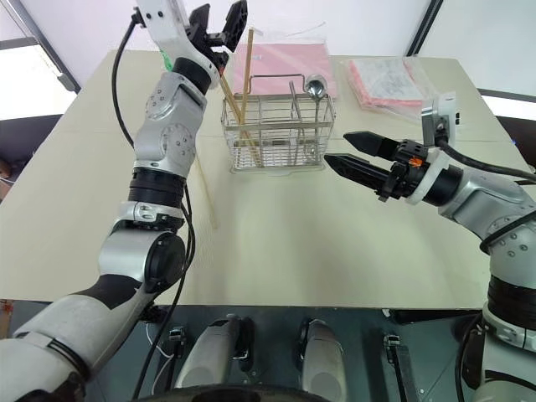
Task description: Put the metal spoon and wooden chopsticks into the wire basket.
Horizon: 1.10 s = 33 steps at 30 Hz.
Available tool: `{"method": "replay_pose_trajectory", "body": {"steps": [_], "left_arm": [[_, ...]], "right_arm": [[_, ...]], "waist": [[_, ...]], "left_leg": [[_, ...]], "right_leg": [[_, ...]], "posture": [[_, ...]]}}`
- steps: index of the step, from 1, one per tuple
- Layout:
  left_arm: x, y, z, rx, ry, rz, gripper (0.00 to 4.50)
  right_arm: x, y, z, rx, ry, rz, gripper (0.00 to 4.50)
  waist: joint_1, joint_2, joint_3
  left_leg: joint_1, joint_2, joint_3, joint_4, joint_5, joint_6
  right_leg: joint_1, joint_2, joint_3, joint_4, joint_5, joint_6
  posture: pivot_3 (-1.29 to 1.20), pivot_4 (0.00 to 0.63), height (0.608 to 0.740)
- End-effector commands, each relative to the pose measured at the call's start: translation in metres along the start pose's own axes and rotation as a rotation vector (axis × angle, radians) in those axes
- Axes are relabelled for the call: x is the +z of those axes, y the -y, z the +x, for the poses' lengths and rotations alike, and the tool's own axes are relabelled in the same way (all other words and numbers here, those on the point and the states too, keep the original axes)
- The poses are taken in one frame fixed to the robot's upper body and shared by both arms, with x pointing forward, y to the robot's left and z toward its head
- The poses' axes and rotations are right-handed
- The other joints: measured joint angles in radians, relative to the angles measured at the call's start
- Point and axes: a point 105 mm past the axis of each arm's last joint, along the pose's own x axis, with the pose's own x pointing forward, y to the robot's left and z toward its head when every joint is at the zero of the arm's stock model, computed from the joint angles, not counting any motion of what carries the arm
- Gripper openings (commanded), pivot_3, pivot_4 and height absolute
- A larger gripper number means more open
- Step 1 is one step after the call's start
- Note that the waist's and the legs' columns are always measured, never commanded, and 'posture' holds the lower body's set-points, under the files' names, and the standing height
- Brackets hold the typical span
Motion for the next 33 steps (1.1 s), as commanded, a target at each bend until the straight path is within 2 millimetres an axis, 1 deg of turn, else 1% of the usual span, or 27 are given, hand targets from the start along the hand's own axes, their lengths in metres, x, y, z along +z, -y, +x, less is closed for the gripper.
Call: {"method": "replay_pose_trajectory", "body": {"steps": [1,2,3,4,5,6,7,8,9,10,12,13,16,19,21,23,27,30,33], "left_arm": [[0.041,-0.003,-0.004,0.03,0.081,0.037,4.42],[0.049,-0.009,-0.007,0.058,0.085,0.039,4.42],[0.058,-0.019,-0.01,0.108,0.078,0.05,4.42],[0.064,-0.034,-0.014,0.177,0.052,0.055,4.42],[0.065,-0.05,-0.019,0.257,0.004,0.065,4.42],[0.061,-0.066,-0.025,0.332,-0.064,0.087,4.42],[0.052,-0.085,-0.033,0.427,-0.158,0.11,4.42],[0.04,-0.1,-0.043,0.5,-0.26,0.128,4.42],[0.027,-0.11,-0.052,0.552,-0.372,0.151,4.42],[0.014,-0.117,-0.06,0.584,-0.471,0.157,4.42],[-0.013,-0.115,-0.073,0.558,-0.625,0.157,4.42],[-0.029,-0.114,-0.081,0.565,-0.697,0.127,4.42],[-0.062,-0.107,-0.1,0.572,-0.844,0.035,4.42],[-0.087,-0.099,-0.111,0.56,-0.942,-0.015,4.42],[-0.101,-0.097,-0.117,0.56,-0.991,-0.031,4.42],[-0.112,-0.099,-0.123,0.586,-1.029,-0.037,4.42],[-0.131,-0.101,-0.13,0.629,-1.088,-0.105,4.42],[-0.137,-0.105,-0.132,0.669,-1.101,-0.11,4.42],[-0.138,-0.109,-0.129,0.689,-1.089,-0.103,4.42]], "right_arm": [[0.011,-0.003,0.003,0.021,0.035,-0.043,4.18],[0.011,-0.003,0.003,0.024,0.035,-0.043,4.18],[0.011,-0.003,0.004,0.027,0.035,-0.043,4.18],[0.011,-0.003,0.005,0.03,0.034,-0.042,4.18],[0.01,-0.003,0.006,0.033,0.034,-0.041,4.18],[0.01,-0.002,0.006,0.035,0.033,-0.04,4.18],[0.009,-0.002,0.007,0.038,0.031,-0.039,4.18],[0.008,-0.001,0.008,0.04,0.03,-0.038,4.18],[0.007,-0.001,0.008,0.043,0.03,-0.037,4.18],[0.007,-0.001,0.009,0.046,0.031,-0.035,4.18],[0.006,0.0,0.011,0.053,0.03,-0.034,4.18],[0.004,-0.001,0.011,0.065,0.015,-0.043,4.18],[-0.003,-0.008,0.011,0.121,-0.035,-0.079,4.18],[-0.001,-0.01,0.01,0.148,-0.038,-0.087,4.18],[0.002,-0.009,0.011,0.142,-0.032,-0.092,4.18],[0.004,-0.007,0.012,0.132,-0.024,-0.096,4.18],[0.004,-0.006,0.011,0.113,-0.009,-0.091,4.18],[0.002,-0.005,0.009,0.092,0.001,-0.088,4.18],[0.001,-0.005,0.007,0.076,0.009,-0.085,4.18]], "waist": [[0.0,0.0,0.0],[-0.003,0.0,0.0],[-0.003,0.0,0.0],[-0.004,0.0,0.0],[-0.005,0.0,0.0],[-0.006,0.0,0.0],[-0.005,0.0,0.0],[-0.004,0.0,0.0],[-0.002,0.0,0.0],[0.001,0.0,0.0],[0.006,0.0,0.0],[0.008,0.0,0.0],[0.011,0.0,0.0],[0.001,0.0,0.0],[-0.003,0.0,0.0],[-0.003,0.0,0.0],[0.0,0.0,0.0],[0.002,0.001,-0.001],[0.001,0.001,-0.001]], "left_leg": [[0.0,0.0,0.0,0.0,0.0,0.0],[0.0,0.0,0.0,0.0,0.0,0.0],[0.0,0.0,0.0,0.0,0.0,0.0],[0.0,0.0,0.0,0.0,0.0,0.0],[0.0,0.001,0.0,0.0,0.0,0.0],[0.001,0.001,0.0,0.0,0.0,0.0],[0.002,0.001,0.0,0.0,0.0,0.0],[0.003,0.001,0.0,0.0,0.0,0.0],[0.004,0.0,0.0,0.0,0.0,0.0],[0.005,0.0,0.0,0.0,0.0,0.0],[0.005,-0.001,-0.001,0.0,0.0,0.0],[0.004,-0.002,-0.001,0.001,0.0,0.0],[0.001,-0.003,-0.002,0.004,0.0,0.0],[-0.005,-0.002,-0.003,0.008,0.0,0.0],[-0.006,-0.002,-0.003,0.01,0.0,-0.001],[-0.005,-0.001,-0.002,0.01,0.0,-0.001],[-0.006,0.0,-0.002,0.01,-0.001,0.0],[-0.006,-0.001,-0.002,0.011,-0.001,0.0],[-0.005,-0.001,-0.002,0.011,-0.001,0.0]], "right_leg": [[0.0,0.0,0.0,0.0,0.0,0.0],[0.0,0.0,0.0,0.0,0.0,0.0],[0.0,0.0,0.0,0.001,0.0,0.0],[0.0,0.001,0.0,0.001,0.0,0.0],[0.0,0.001,0.0,0.001,0.0,0.0],[0.0,0.001,0.0,0.002,0.0,0.0],[0.0,0.001,0.001,0.003,0.0,0.0],[0.0,0.001,0.001,0.004,0.0,0.0],[0.001,0.001,0.001,0.005,0.0,0.0],[0.001,0.0,0.001,0.006,0.0,0.0],[0.001,0.0,0.001,0.007,-0.001,0.001],[0.002,0.0,0.001,0.007,-0.001,0.001],[0.002,-0.001,0.001,0.006,-0.001,0.001],[-0.002,-0.001,0.001,0.007,-0.001,0.001],[-0.003,0.0,0.0,0.008,-0.001,0.001],[-0.003,0.0,0.0,0.009,-0.001,0.001],[-0.004,0.0,0.0,0.009,-0.001,0.001],[-0.003,-0.001,0.0,0.009,-0.001,0.001],[-0.003,-0.001,0.0,0.009,-0.001,0.001]], "posture": [[0.0,0.15,0.692],[0.0,0.15,0.692],[0.0,0.15,0.692],[0.0,0.15,0.692],[0.0,0.15,0.692],[0.0,0.15,0.692],[0.0,0.15,0.692],[0.0,0.15,0.692],[0.0,0.15,0.692],[0.0,0.15,0.692],[0.0,0.15,0.692],[0.0,0.15,0.692],[0.0,0.15,0.692],[0.0,0.15,0.692],[0.0,0.15,0.692],[0.0,0.15,0.692],[0.0,0.15,0.692],[0.0,0.15,0.692],[0.0,0.15,0.692]]}}
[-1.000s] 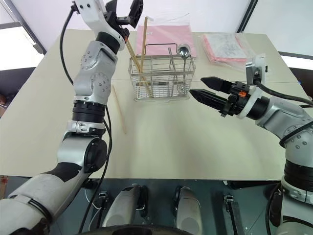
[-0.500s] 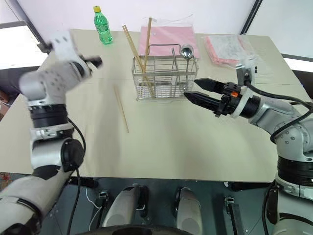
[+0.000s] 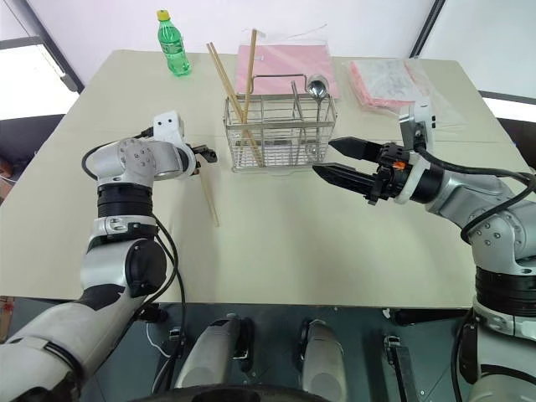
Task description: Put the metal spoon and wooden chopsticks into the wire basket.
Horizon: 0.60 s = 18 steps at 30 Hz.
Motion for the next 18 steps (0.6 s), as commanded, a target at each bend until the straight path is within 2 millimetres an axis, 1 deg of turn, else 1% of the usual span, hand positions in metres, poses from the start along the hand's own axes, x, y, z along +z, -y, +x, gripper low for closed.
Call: {"method": "replay_pose_trajectory", "body": {"steps": [1,2,3,5,10,12,15,17,18], "left_arm": [[0.0,-0.004,0.007,0.034,0.005,-0.002,4.42],[0.003,-0.002,0.007,0.026,0.017,-0.002,3.91],[0.005,0.0,0.007,0.02,0.025,-0.003,3.61],[0.007,0.002,0.007,0.016,0.029,-0.008,2.67],[0.013,0.003,0.007,0.023,0.043,-0.002,0.11],[0.017,0.0,0.005,0.03,0.063,0.001,0.04],[0.034,-0.005,0.0,0.05,0.143,0.029,0.04],[0.063,-0.006,-0.011,0.031,0.281,-0.012,0.04],[0.086,-0.008,-0.023,0.026,0.403,-0.03,0.04]], "right_arm": [[0.011,-0.005,-0.005,-0.012,0.051,-0.045,4.18],[0.011,-0.005,-0.006,-0.017,0.053,-0.045,4.18],[0.01,-0.005,-0.006,-0.02,0.055,-0.045,4.18],[0.01,-0.004,-0.007,-0.025,0.057,-0.043,4.18],[0.011,-0.003,-0.007,-0.032,0.058,-0.042,4.18],[0.011,-0.003,-0.006,-0.032,0.057,-0.042,4.18],[0.011,-0.003,-0.005,-0.03,0.056,-0.042,4.18],[0.012,-0.002,-0.004,-0.027,0.056,-0.039,4.18],[0.013,-0.002,-0.003,-0.026,0.056,-0.039,4.18]], "waist": [[0.0,0.0,0.0],[-0.001,0.001,-0.001],[-0.001,0.001,-0.001],[0.0,0.001,-0.001],[0.004,0.001,-0.001],[0.002,0.001,-0.001],[-0.001,0.001,-0.001],[-0.001,0.001,0.0],[-0.002,0.001,0.0]], "left_leg": [[0.0,0.0,0.0,0.0,0.0,0.0],[0.0,0.0,0.0,0.0,0.0,0.0],[0.0,0.0,0.0,0.0,0.0,0.0],[0.0,0.0,0.0,0.0,0.0,0.0],[-0.001,0.0,0.0,0.001,0.0,0.0],[-0.001,0.0,0.0,0.001,-0.001,0.001],[-0.001,0.0,0.0,0.001,-0.001,0.001],[-0.002,0.0,0.0,0.001,-0.001,0.001],[-0.003,0.0,0.001,0.001,-0.001,0.001]], "right_leg": [[0.0,0.0,0.0,0.0,0.0,0.0],[0.0,0.0,0.0,0.0,0.0,0.0],[0.0,0.0,0.0,0.0,0.0,0.0],[0.0,0.0,0.0,0.0,0.0,0.0],[0.0,-0.001,0.0,0.0,0.0,0.0],[0.0,-0.001,0.0,-0.001,0.0,0.0],[-0.001,-0.001,0.0,0.0,0.0,0.0],[-0.002,0.0,0.0,0.0,0.0,0.0],[-0.002,0.0,0.0,0.0,0.0,0.0]], "posture": [[0.0,0.15,0.692],[0.0,0.15,0.692],[0.0,0.15,0.692],[0.0,0.15,0.692],[0.0,0.15,0.692],[0.0,0.15,0.692],[0.0,0.15,0.692],[0.0,0.15,0.692],[0.0,0.15,0.692]]}}
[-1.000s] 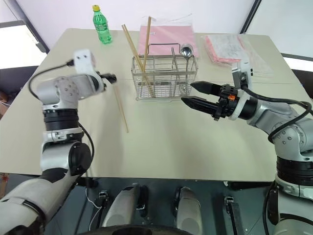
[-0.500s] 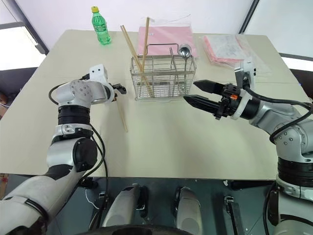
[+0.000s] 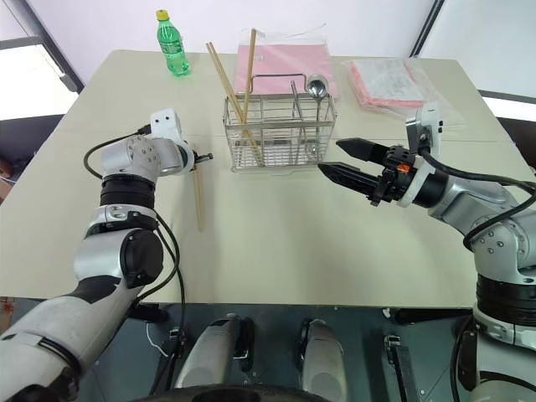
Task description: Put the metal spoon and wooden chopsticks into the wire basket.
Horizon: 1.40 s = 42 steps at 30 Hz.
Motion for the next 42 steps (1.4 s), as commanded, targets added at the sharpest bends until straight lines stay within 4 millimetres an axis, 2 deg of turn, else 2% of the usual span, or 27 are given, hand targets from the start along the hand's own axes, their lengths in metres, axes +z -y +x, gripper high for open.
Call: {"method": "replay_pose_trajectory", "body": {"steps": [1,3,5,7,9,12,16,20,23,29,32,35,38,41,42], "left_arm": [[0.093,-0.003,-0.035,-0.016,0.423,-0.054,0.04],[0.143,-0.009,-0.069,-0.025,0.71,-0.118,0.04],[0.175,-0.011,-0.099,-0.078,0.903,-0.2,0.04],[0.203,0.001,-0.134,-0.229,1.058,-0.286,0.04],[0.22,0.022,-0.162,-0.402,1.144,-0.332,0.04],[0.228,0.05,-0.183,-0.567,1.175,-0.356,0.04],[0.213,0.097,-0.19,-0.698,1.169,-0.234,0.04],[0.191,0.121,-0.175,-0.716,1.124,-0.112,0.04],[0.172,0.13,-0.157,-0.708,1.086,-0.026,0.04],[0.138,0.14,-0.136,-0.667,1.093,0.106,0.04],[0.122,0.144,-0.127,-0.671,1.062,0.118,0.04],[0.115,0.143,-0.122,-0.672,1.043,0.095,1.15],[0.113,0.14,-0.122,-0.681,1.038,0.08,2.66],[0.121,0.129,-0.129,-0.669,1.05,0.08,4.14],[0.125,0.124,-0.134,-0.668,1.058,0.087,4.44]], "right_arm": [[0.015,-0.005,0.002,0.024,0.041,-0.043,4.18],[0.017,-0.004,0.002,0.027,0.037,-0.042,4.18],[0.018,-0.004,0.003,0.029,0.034,-0.043,4.18],[0.021,-0.004,0.003,0.033,0.03,-0.043,4.18],[0.022,-0.003,0.004,0.036,0.025,-0.039,4.18],[0.022,-0.004,0.005,0.04,0.013,-0.04,4.18],[0.024,-0.006,0.003,0.036,0.019,-0.039,4.18],[0.024,-0.008,0.001,0.022,0.029,-0.036,4.18],[0.025,-0.009,-0.003,0.004,0.039,-0.035,4.18],[0.024,-0.008,-0.008,-0.029,0.052,-0.027,4.18],[0.024,-0.008,-0.008,-0.034,0.057,-0.026,4.18],[0.024,-0.007,-0.008,-0.037,0.058,-0.024,4.18],[0.023,-0.005,-0.007,-0.04,0.058,-0.023,4.18],[0.023,-0.002,-0.006,-0.04,0.054,-0.027,4.18],[0.023,-0.001,-0.006,-0.041,0.049,-0.033,4.18]], "waist": [[-0.001,0.0,0.0],[0.0,-0.001,0.001],[0.0,-0.001,0.001],[0.002,-0.001,0.001],[0.006,-0.001,0.001],[0.008,-0.001,0.001],[0.001,-0.001,0.001],[-0.001,-0.001,0.001],[-0.001,-0.001,0.001],[0.002,-0.001,0.001],[0.003,-0.001,0.001],[0.001,-0.001,0.001],[-0.002,-0.001,0.001],[-0.001,-0.001,0.001],[-0.001,-0.001,0.001]], "left_leg": [[0.0,0.0,0.0,0.0,0.0,0.0],[-0.002,0.001,0.001,0.0,0.0,-0.001],[-0.003,0.001,0.001,0.0,0.0,-0.001],[-0.003,0.001,0.002,0.0,0.001,-0.001],[-0.004,0.0,0.002,0.0,0.0,-0.001],[-0.003,-0.001,0.002,0.001,-0.001,0.001],[-0.001,-0.001,0.002,0.002,-0.002,0.003],[-0.001,-0.001,0.002,0.001,-0.001,0.004],[-0.001,-0.001,0.003,0.001,-0.001,0.004],[-0.001,0.0,0.002,0.001,-0.002,0.004],[-0.001,-0.001,0.002,0.002,-0.002,0.004],[-0.001,-0.001,0.002,0.002,-0.002,0.005],[-0.001,0.0,0.002,0.002,-0.002,0.005],[-0.001,0.0,0.002,0.002,-0.002,0.005],[-0.001,0.0,0.002,0.002,-0.002,0.005]], "right_leg": [[0.0,0.0,0.0,0.0,0.0,0.0],[-0.002,0.0,0.0,0.0,0.0,-0.001],[-0.004,0.0,0.0,0.0,0.001,-0.001],[-0.004,-0.001,0.001,-0.001,0.001,-0.001],[-0.004,-0.001,0.001,-0.001,0.001,0.0],[-0.001,-0.001,0.001,-0.003,0.002,0.002],[0.001,-0.001,0.001,-0.004,0.002,0.003],[0.001,0.0,0.001,-0.003,0.002,0.003],[0.001,0.0,0.001,-0.002,0.002,0.003],[0.0,0.0,0.001,-0.002,0.002,0.003],[0.001,0.0,0.001,-0.002,0.003,0.003],[0.0,0.0,0.001,-0.002,0.003,0.003],[0.0,0.0,0.001,-0.002,0.002,0.003],[0.0,0.0,0.001,-0.002,0.002,0.003],[0.0,0.0,0.001,-0.002,0.002,0.003]], "posture": [[0.0,0.15,0.692],[0.0,0.15,0.692],[0.0,0.15,0.692],[0.0,0.15,0.692],[0.0,0.15,0.692],[0.0,0.15,0.692],[0.0,0.15,0.692],[0.0,0.15,0.692],[0.0,0.15,0.692],[0.0,0.15,0.692],[0.0,0.15,0.692],[0.0,0.15,0.692],[0.0,0.15,0.692],[0.0,0.15,0.692],[0.0,0.15,0.692]]}}
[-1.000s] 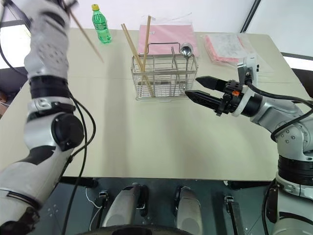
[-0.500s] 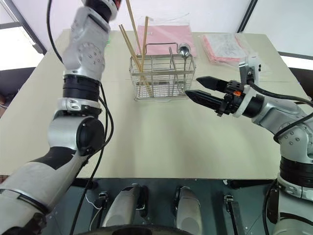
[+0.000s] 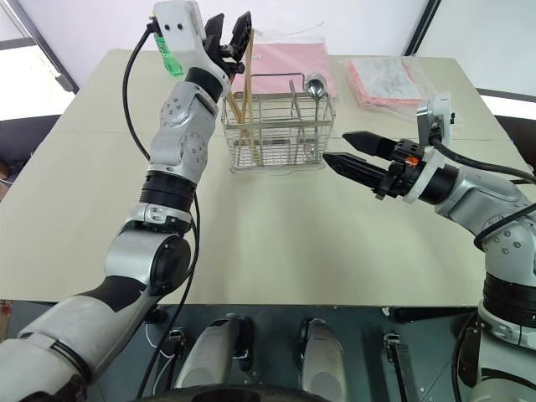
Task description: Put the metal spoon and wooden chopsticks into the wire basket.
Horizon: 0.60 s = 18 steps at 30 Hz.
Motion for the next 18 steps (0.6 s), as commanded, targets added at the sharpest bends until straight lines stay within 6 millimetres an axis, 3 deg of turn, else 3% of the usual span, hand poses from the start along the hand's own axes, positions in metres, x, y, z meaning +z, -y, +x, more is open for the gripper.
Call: {"method": "replay_pose_trajectory", "body": {"steps": [1,5,8,10,14,18], "left_arm": [[0.044,-0.003,0.0,-0.026,0.088,0.029,4.44],[0.08,-0.019,-0.015,-0.156,0.01,0.094,4.44],[0.093,-0.032,-0.046,-0.335,-0.17,0.201,4.44],[0.095,-0.041,-0.07,-0.428,-0.278,0.312,4.44],[0.08,-0.078,-0.129,-0.506,-0.573,0.526,4.44],[0.078,-0.086,-0.148,-0.499,-0.649,0.536,4.44]], "right_arm": [[0.012,0.0,-0.002,0.005,0.023,-0.06,4.18],[0.017,0.008,-0.003,0.002,0.016,-0.085,4.18],[0.019,0.018,-0.006,-0.011,-0.007,-0.112,4.18],[0.019,0.025,-0.009,-0.019,-0.026,-0.128,4.18],[0.017,0.039,-0.016,-0.029,-0.073,-0.155,4.18],[0.016,0.046,-0.016,-0.018,-0.091,-0.165,4.18]], "waist": [[-0.001,0.0,0.0],[-0.007,0.001,0.0],[-0.017,0.002,0.0],[-0.026,0.002,0.0],[-0.026,0.004,0.001],[-0.016,0.003,0.001]], "left_leg": [[0.0,0.0,0.0,0.0,0.0,0.0],[0.0,0.0,0.001,0.0,0.0,0.0],[0.0,0.0,0.001,-0.001,0.0,-0.001],[0.0,0.0,0.001,-0.001,0.002,-0.004],[0.0,0.0,0.001,-0.001,0.002,-0.004],[-0.001,0.0,0.0,-0.001,-0.001,-0.005]], "right_leg": [[0.0,0.0,0.0,0.0,0.0,0.0],[-0.001,0.001,0.001,0.001,0.0,0.0],[-0.002,0.001,0.002,0.002,0.0,0.0],[-0.002,0.001,0.001,0.002,0.0,0.0],[-0.002,0.0,0.002,0.001,-0.001,0.0],[-0.003,0.0,0.002,-0.001,-0.002,-0.004]], "posture": [[0.0,0.15,0.692],[0.0,0.15,0.692],[0.0,0.15,0.692],[0.0,0.15,0.692],[0.0,0.15,0.692],[0.0,0.15,0.692]]}}
